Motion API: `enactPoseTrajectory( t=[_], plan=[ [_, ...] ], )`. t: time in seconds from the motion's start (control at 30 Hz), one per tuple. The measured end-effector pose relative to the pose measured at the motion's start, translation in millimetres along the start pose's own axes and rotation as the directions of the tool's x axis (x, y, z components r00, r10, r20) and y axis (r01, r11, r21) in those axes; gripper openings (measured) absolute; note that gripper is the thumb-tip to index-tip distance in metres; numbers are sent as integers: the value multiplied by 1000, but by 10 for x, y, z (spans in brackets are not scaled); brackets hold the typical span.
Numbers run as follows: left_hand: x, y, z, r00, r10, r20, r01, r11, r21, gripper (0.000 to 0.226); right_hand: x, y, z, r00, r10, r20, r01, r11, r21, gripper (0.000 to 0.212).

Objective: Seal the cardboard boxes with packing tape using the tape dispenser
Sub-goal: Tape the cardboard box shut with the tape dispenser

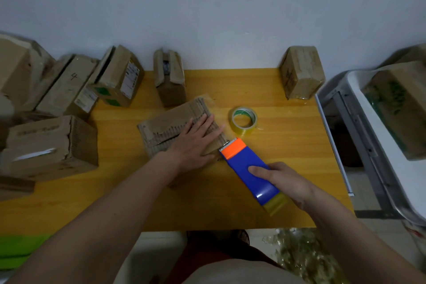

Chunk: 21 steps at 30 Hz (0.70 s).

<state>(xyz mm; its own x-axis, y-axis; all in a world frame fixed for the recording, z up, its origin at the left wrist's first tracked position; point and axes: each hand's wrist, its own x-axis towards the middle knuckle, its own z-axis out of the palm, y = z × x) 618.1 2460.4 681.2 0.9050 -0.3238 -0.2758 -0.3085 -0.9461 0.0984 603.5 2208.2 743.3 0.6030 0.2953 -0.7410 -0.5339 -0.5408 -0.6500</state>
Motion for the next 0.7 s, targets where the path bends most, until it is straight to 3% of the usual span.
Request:
enactPoseTrajectory(
  t=[0.13, 0.4, 0.7],
  plan=[
    [-51, 94, 77, 998, 48, -47, -42, 993, 113, 72, 24, 52, -21, 1000, 26, 0, -26, 1000, -12, 35],
    [-17, 151, 55, 998, -56, -12, 56, 995, 80, 68, -69, 213, 74, 998, -57, 21, 56, 996, 74, 21],
    [-18, 208, 53, 992, -126, -18, 127, 991, 48, 70, -199, 352, 36, 997, -77, 13, 76, 994, 82, 23]
  ],
)
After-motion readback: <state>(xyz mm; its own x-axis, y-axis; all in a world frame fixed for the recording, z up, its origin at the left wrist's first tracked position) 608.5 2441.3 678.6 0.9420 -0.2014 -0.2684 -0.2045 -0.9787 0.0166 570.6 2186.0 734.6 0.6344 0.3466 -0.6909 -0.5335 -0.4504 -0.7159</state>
